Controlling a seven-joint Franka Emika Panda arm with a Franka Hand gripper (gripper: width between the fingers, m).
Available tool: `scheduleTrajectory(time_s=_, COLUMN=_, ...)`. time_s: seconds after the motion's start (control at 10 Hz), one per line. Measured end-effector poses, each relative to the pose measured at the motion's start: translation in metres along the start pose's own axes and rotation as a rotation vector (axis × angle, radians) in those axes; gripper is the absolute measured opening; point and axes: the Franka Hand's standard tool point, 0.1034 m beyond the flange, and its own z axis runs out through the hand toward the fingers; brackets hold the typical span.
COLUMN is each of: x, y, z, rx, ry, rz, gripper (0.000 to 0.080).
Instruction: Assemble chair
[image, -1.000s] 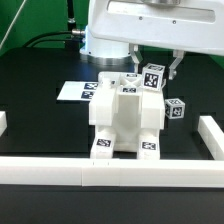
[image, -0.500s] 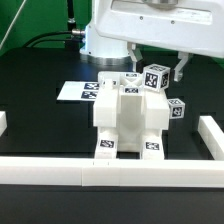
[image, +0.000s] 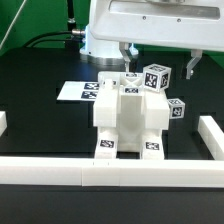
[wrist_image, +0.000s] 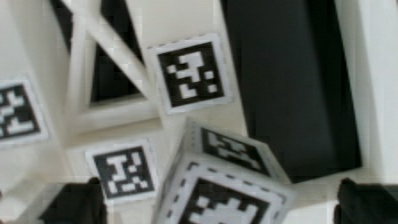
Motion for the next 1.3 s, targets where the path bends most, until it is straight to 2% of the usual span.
scheduleTrajectory(time_s=0.7, x=-0.0002, y=0.0019, z=0.0047, rx=-0.015, ry=0.021, rz=-0.657, gripper=0.0649)
scheduleTrajectory(time_s=0.8, x=-0.0004, y=0.0017, z=0.0047, rx=-0.016, ry=0.021, rz=-0.697, gripper=0.0649)
scheduleTrajectory(time_s=0.9, x=-0.0005, y=0.0013, z=0.0048, rx=-0.015, ry=0.021, rz=-0.697, gripper=0.0593)
scheduleTrajectory(time_s=1.0, x=-0.0004, y=0.0016, z=0.0049, rx=-0.015, ry=0.021, rz=-0.696, gripper=0.0593)
scheduleTrajectory(time_s=1.1, x=-0.0004, y=0.0016, z=0.0049, rx=-0.015, ry=0.021, rz=-0.682, gripper=0.0457)
scheduleTrajectory(time_s=1.2, x=-0.0004, y=0.0016, z=0.0048, rx=-0.015, ry=0.021, rz=-0.673, gripper=0.0282)
scheduleTrajectory(time_s=1.3, x=-0.0004, y=0.0017, z=0.0048, rx=-0.015, ry=0.021, rz=-0.673, gripper=0.0282)
